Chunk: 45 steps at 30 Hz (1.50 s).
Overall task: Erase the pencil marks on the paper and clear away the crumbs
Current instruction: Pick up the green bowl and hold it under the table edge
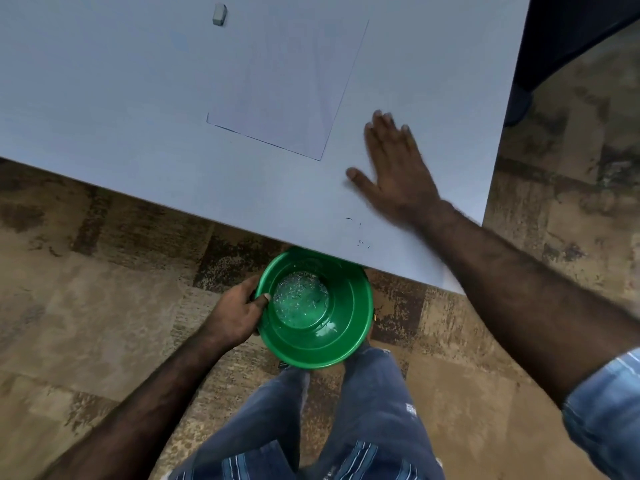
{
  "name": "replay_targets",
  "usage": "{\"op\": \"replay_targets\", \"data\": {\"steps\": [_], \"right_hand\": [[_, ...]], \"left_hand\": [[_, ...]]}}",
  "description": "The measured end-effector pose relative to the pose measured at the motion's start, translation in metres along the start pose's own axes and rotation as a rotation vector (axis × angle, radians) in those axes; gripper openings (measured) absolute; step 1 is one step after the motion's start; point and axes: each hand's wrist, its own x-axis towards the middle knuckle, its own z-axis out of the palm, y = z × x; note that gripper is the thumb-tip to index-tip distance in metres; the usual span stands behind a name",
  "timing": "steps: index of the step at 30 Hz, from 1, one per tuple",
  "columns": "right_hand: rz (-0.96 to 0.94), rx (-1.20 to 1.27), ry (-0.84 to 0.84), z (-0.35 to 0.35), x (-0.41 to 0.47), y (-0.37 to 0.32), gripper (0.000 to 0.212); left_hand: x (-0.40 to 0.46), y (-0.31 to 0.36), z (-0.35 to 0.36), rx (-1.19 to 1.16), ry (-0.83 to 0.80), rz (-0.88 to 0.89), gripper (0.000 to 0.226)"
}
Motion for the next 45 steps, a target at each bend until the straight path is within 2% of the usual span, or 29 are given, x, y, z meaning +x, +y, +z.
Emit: {"op": "replay_targets", "data": {"steps": [7,10,12,15,18,20,25,31,35,39,42,45], "right_hand": [[-0.310,-0.094,-0.175,0.015,-0.070,-0.066,0.098],[-0.419,0.064,-0.193,0.011,-0.083,-0.063,0.088],[-0.363,0.202,-0.118,0.003,-0.069,-0.044,0.080],[-0.110,0.168,0.105,-0.006,-0.024,0.005,0.077],[0.156,0.085,0.103,-0.013,0.016,0.048,0.087],[0.206,0.048,0.077,-0.011,0.032,0.060,0.095],[0.039,-0.033,0.029,-0.002,0.029,0.035,0.098],[-0.233,-0.106,-0.140,0.010,-0.042,-0.043,0.104],[-0.376,-0.058,-0.255,0.020,-0.098,-0.095,0.109],[-0.547,0.015,-0.267,0.018,-0.119,-0.108,0.099],[-0.469,0.142,-0.167,0.010,-0.085,-0.079,0.090],[-0.220,0.063,0.064,0.005,-0.027,-0.022,0.086]], "left_hand": [[0.003,-0.001,-0.004,0.011,-0.006,0.008,0.037],[0.001,0.002,-0.007,0.003,-0.008,0.008,0.036],[0.000,0.005,-0.008,-0.005,-0.009,0.012,0.035],[0.000,0.007,-0.008,0.007,-0.002,0.015,0.038],[0.002,0.005,-0.009,0.005,-0.004,0.007,0.039],[0.003,0.005,-0.009,0.003,-0.004,0.008,0.039],[0.005,0.005,-0.012,0.014,0.019,0.007,0.040],[0.005,0.006,-0.016,-0.003,0.009,0.007,0.042],[0.006,0.009,-0.018,0.013,0.010,0.010,0.042],[0.006,0.009,-0.019,0.020,0.009,0.024,0.041],[0.008,0.006,-0.019,0.034,0.008,0.013,0.042],[0.009,0.005,-0.018,0.034,0.007,0.012,0.040]]}}
